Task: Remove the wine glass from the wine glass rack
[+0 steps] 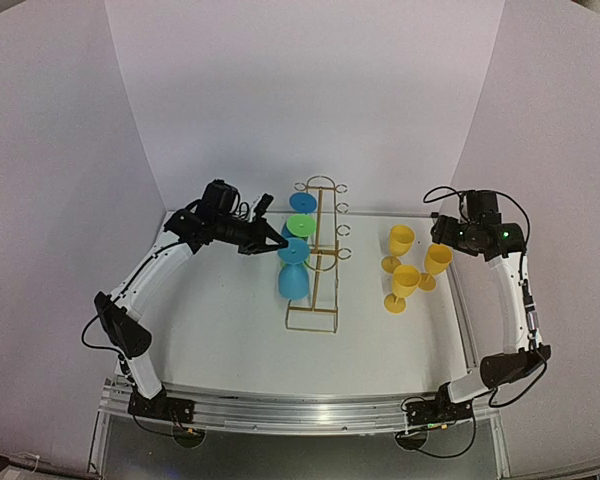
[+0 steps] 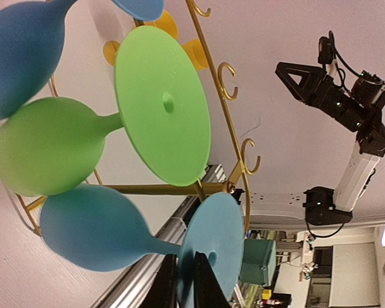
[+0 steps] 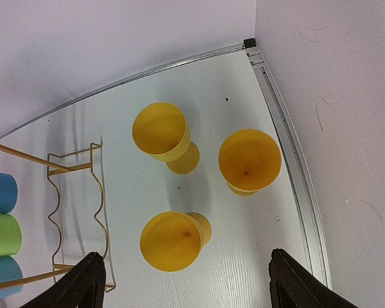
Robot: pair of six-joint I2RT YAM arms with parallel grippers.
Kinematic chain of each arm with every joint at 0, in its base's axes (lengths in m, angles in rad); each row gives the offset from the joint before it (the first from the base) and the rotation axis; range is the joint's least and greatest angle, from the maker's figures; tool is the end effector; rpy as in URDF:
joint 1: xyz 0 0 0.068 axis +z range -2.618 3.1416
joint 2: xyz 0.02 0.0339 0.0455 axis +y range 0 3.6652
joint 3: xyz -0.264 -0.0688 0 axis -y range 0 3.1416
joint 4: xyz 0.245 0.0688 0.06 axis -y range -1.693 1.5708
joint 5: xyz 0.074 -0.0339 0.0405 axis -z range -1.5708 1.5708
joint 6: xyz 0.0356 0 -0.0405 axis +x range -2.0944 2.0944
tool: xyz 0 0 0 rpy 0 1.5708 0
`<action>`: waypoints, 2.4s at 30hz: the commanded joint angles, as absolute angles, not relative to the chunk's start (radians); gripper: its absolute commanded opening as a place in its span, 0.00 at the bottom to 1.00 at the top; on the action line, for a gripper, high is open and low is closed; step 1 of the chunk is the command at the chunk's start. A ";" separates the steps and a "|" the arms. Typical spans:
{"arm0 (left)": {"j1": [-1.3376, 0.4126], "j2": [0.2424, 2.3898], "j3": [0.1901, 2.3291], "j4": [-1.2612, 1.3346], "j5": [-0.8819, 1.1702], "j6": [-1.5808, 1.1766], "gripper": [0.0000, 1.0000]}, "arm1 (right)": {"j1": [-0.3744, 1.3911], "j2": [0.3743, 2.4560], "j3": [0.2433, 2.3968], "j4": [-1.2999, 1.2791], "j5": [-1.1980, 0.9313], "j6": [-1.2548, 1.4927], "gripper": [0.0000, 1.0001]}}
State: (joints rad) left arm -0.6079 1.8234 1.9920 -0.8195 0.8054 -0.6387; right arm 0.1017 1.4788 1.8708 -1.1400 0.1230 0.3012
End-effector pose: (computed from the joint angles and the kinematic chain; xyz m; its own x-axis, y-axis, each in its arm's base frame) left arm 0.3103 -0.2472 0.4096 -0.9159 0.1341 -0.3782 0.3993 0.3998 -0.8251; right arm 0.2784 0.0240 0.4511 -0.6495 0.2297 -0.7248 0.1900 0.9721 0.1378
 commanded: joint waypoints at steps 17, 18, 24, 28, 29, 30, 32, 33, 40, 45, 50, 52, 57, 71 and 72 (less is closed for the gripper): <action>-0.534 1.717 1.901 -0.792 0.887 -0.670 0.00 | 0.109 1.477 1.950 -1.144 0.107 0.314 0.82; -0.530 1.711 1.896 -0.792 0.892 -0.667 0.00 | 0.108 1.476 1.951 -1.144 0.107 0.314 0.82; -0.522 1.685 1.869 -0.754 0.934 -0.663 0.00 | 0.108 1.484 1.964 -1.144 0.105 0.314 0.82; -0.522 1.675 1.843 -0.699 0.962 -0.703 0.00 | 0.108 1.491 1.975 -1.145 0.103 0.316 0.82; -0.522 1.673 1.834 -0.674 0.964 -0.722 0.00 | 0.109 1.492 1.977 -1.145 0.103 0.316 0.82; -0.522 1.672 1.826 -0.651 0.966 -0.739 0.00 | 0.109 1.493 1.978 -1.145 0.103 0.316 0.82; -0.522 1.673 1.811 -0.621 0.966 -0.758 0.00 | 0.108 1.493 1.979 -1.144 0.103 0.317 0.82; -0.522 1.675 1.807 -0.615 0.967 -0.762 0.00 | 0.108 1.493 1.979 -1.145 0.104 0.318 0.82; -0.521 1.668 1.796 -0.563 0.987 -0.779 0.00 | 0.134 1.501 1.985 -1.140 0.000 0.333 0.81; -0.522 1.671 1.774 -0.547 0.979 -0.793 0.00 | 0.277 1.513 1.969 -1.034 -0.151 0.450 0.81; -0.522 1.671 1.771 -0.547 0.974 -0.794 0.00 | 0.425 1.520 1.895 -0.841 -0.282 0.614 0.81; -0.522 1.673 1.775 -0.552 0.972 -0.792 0.00 | 0.474 1.530 1.867 -0.783 -0.330 0.670 0.81; -0.522 1.675 1.777 -0.557 0.968 -0.787 0.00 | 0.560 1.575 1.843 -0.757 -0.392 0.738 0.81; -0.511 1.673 1.776 -0.563 0.968 -0.784 0.00 | 0.592 1.623 1.717 -0.652 -0.574 0.834 0.53; -0.510 1.673 1.775 -0.563 0.967 -0.785 0.00 | 0.592 1.622 1.708 -0.635 -0.581 0.843 0.48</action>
